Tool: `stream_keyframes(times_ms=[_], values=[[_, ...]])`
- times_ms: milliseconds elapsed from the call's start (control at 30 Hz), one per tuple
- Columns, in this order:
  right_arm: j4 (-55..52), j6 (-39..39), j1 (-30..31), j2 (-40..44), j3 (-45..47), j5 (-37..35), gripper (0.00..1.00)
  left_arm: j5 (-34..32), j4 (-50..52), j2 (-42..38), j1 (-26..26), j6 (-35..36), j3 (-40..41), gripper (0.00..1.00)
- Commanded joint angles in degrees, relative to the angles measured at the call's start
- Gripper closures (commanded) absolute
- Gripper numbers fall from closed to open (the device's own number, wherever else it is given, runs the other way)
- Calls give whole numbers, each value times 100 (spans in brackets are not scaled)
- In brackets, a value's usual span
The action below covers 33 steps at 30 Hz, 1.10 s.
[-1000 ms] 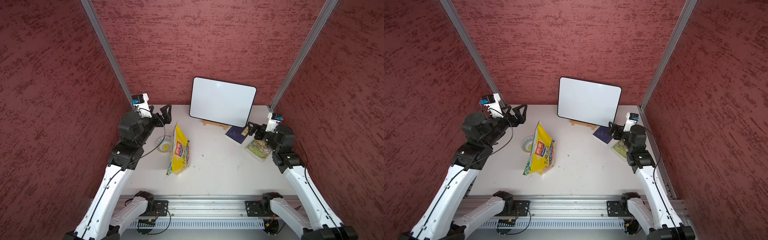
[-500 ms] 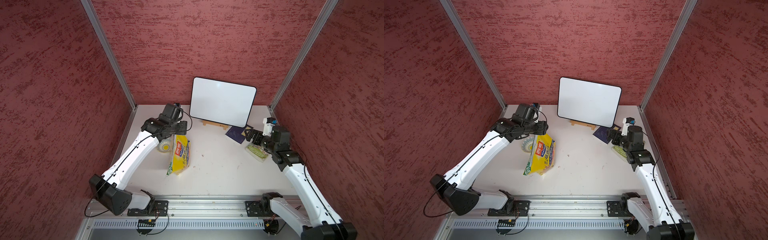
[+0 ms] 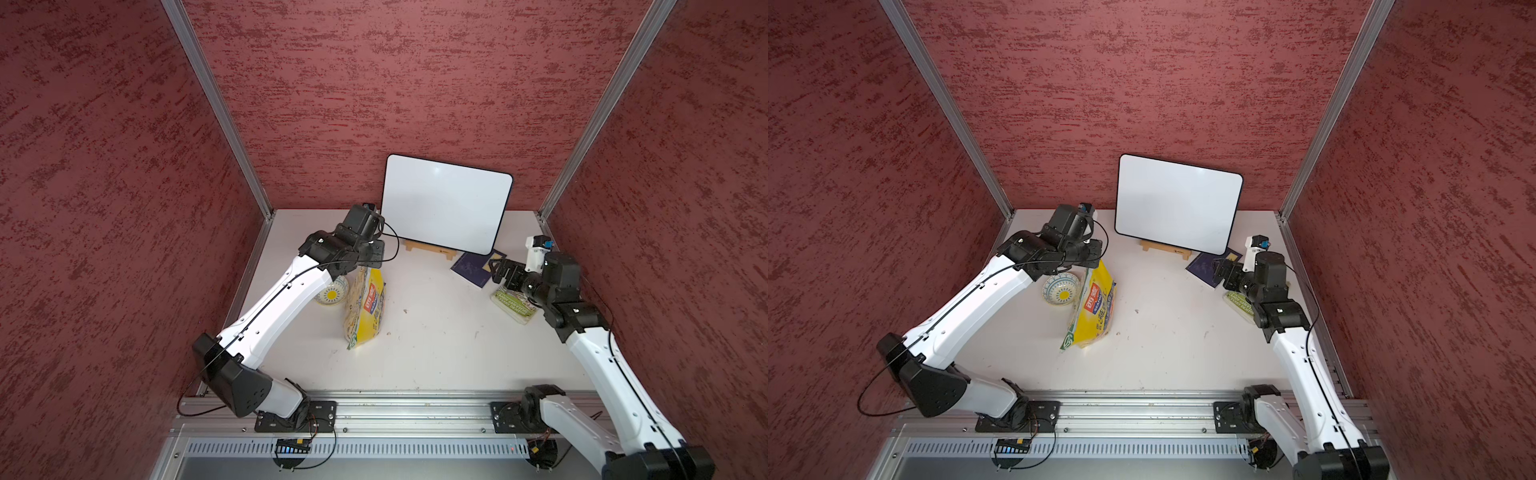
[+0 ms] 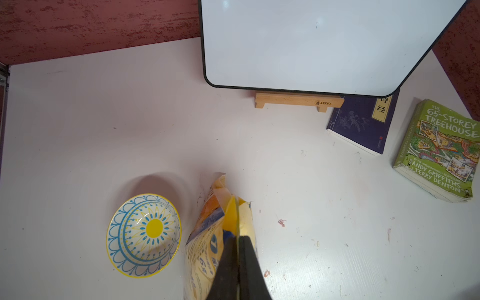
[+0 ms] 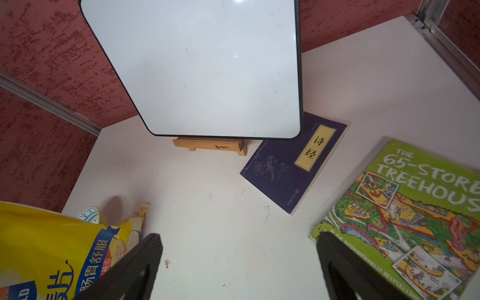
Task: Pour the oats into the breakfast bowl
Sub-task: Move the oats bag to the center of the board.
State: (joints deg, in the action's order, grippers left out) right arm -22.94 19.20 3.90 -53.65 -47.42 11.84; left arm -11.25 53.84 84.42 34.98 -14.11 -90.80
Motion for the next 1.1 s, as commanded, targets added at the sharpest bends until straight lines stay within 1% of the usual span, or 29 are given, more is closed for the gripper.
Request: stream_keyframes(times_ms=[0,67,233,400,500,600,633,700,767,833,900,1000,1067], values=[[195,109,-30,-58,1,299,1,-97,-1542,9,233,-338,-254,100],[272,184,-28,-126,24,477,1,-198,-1837,153,322,-443,-342,100],[486,465,-14,-332,12,931,1,-262,-2161,671,351,-630,-714,100],[553,563,68,-555,-47,1158,1,-168,-2167,1283,263,-662,-1163,100],[574,583,147,-668,-61,1231,1,8,-2175,1447,153,-662,-1288,99],[655,621,234,-769,-70,1221,1,319,-2160,1467,83,-560,-1393,71],[695,646,263,-815,-73,1211,1,386,-2118,1457,79,-495,-1454,65],[795,694,351,-903,-91,1220,1,510,-1885,1436,71,-329,-1636,55],[900,759,440,-1009,-133,1231,1,592,-1632,1356,47,-167,-1750,48],[967,792,541,-1141,-207,1245,2,728,-1476,1145,-8,-63,-1685,44],[967,805,648,-1265,-320,1255,2,850,-1325,878,-82,49,-1501,42],[956,787,767,-1430,-448,1243,2,1083,-1075,439,-264,127,-1035,43],[958,777,824,-1506,-494,1230,3,1403,-939,77,-448,128,-664,46]])
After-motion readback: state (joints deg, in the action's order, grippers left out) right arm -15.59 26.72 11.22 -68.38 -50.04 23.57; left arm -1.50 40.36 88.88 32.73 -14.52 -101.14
